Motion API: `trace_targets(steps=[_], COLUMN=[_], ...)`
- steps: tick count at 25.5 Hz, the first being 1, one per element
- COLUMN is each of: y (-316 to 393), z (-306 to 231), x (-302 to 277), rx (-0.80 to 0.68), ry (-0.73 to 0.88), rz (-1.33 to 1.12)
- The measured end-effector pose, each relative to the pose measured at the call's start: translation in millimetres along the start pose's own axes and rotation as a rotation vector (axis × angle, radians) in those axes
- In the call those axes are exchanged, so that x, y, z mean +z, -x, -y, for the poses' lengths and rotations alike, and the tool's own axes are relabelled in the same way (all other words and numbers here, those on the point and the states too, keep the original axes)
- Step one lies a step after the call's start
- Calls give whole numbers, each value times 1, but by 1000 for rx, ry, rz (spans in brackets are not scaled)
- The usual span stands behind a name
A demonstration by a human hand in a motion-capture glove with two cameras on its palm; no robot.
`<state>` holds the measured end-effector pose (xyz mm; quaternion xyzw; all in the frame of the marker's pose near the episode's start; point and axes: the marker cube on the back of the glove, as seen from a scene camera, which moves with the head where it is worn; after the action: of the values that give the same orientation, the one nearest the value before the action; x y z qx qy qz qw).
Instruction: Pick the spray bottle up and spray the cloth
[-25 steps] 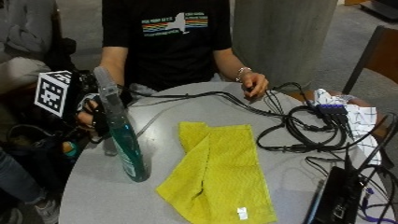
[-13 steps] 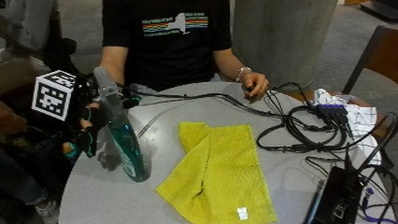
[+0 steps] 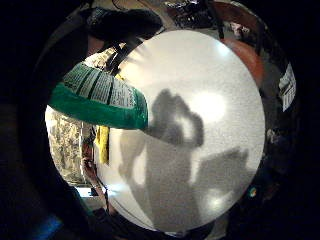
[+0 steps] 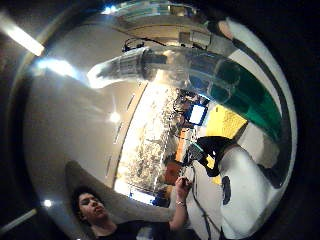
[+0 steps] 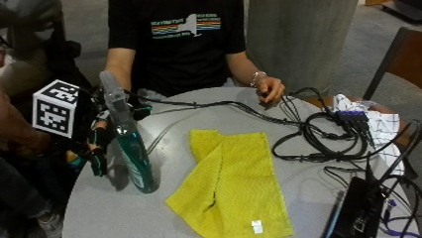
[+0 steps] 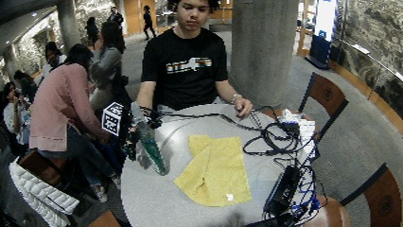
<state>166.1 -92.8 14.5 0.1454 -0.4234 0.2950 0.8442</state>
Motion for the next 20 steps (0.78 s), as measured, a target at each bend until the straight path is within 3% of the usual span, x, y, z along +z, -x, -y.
trace_targets(steps=[20], y=[6], z=[52], x=[36], rx=[-18], ry=[-26], rz=[91])
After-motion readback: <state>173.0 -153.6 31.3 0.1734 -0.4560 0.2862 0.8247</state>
